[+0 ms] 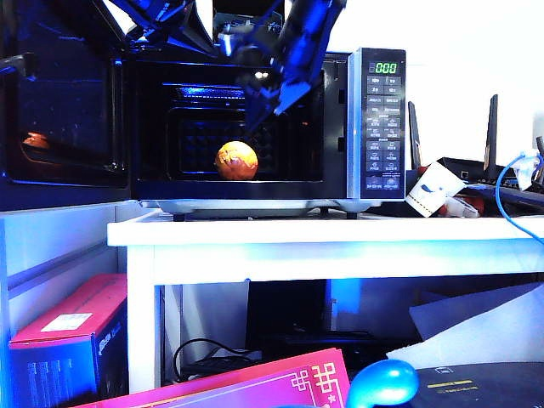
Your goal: Open the microwave door, place the orange inside the microwave, then close the microwave door.
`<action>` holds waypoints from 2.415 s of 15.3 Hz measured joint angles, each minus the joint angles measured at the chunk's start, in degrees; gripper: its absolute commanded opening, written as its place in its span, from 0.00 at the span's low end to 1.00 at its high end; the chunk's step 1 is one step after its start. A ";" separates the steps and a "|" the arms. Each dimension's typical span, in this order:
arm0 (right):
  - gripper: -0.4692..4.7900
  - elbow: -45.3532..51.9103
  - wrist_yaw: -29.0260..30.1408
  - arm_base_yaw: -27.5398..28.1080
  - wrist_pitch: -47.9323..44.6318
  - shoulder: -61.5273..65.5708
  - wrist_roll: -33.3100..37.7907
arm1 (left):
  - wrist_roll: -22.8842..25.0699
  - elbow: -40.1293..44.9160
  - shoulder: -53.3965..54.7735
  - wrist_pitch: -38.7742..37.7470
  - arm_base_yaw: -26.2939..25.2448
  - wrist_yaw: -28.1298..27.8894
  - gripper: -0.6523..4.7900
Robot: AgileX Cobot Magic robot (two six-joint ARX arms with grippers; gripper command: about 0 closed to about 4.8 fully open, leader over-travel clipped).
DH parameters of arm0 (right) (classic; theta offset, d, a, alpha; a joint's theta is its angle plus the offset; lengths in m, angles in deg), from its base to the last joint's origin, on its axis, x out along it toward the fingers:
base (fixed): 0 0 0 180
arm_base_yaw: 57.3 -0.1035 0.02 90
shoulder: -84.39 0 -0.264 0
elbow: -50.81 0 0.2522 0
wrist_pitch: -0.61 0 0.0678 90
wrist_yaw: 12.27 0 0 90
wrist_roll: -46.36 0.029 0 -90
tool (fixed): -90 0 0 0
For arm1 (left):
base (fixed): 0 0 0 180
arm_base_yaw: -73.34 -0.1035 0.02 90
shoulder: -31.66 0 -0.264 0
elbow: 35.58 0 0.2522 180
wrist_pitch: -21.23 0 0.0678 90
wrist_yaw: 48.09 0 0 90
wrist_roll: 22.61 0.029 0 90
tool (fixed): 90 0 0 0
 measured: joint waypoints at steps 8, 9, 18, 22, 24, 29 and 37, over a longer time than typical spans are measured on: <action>0.09 0.02 -4.68 0.02 -3.85 -11.78 1.18 | 0.00 0.33 -1.09 -0.94 0.04 3.48 0.11; 0.09 0.00 -5.16 0.02 -5.92 -13.31 1.46 | -0.02 0.37 -1.92 -1.09 0.04 3.54 0.11; 0.09 0.02 -4.28 0.04 -10.14 -18.73 14.19 | 0.00 0.35 -6.29 -2.54 0.00 3.56 0.11; 0.09 0.02 -3.91 0.04 -10.23 -20.06 15.13 | 0.00 0.35 -10.16 -2.78 0.00 3.56 0.11; 0.09 0.02 -3.89 0.04 -10.14 -20.06 15.13 | 0.00 0.33 -12.59 -4.50 0.00 3.54 0.11; 0.09 -0.04 -3.89 0.04 -10.05 -20.65 15.19 | 4.15 0.31 -18.75 -14.95 0.00 -8.35 0.11; 0.09 -0.07 -2.51 0.04 -10.03 -20.76 15.30 | 10.32 0.35 -21.75 -31.95 0.00 -37.03 0.11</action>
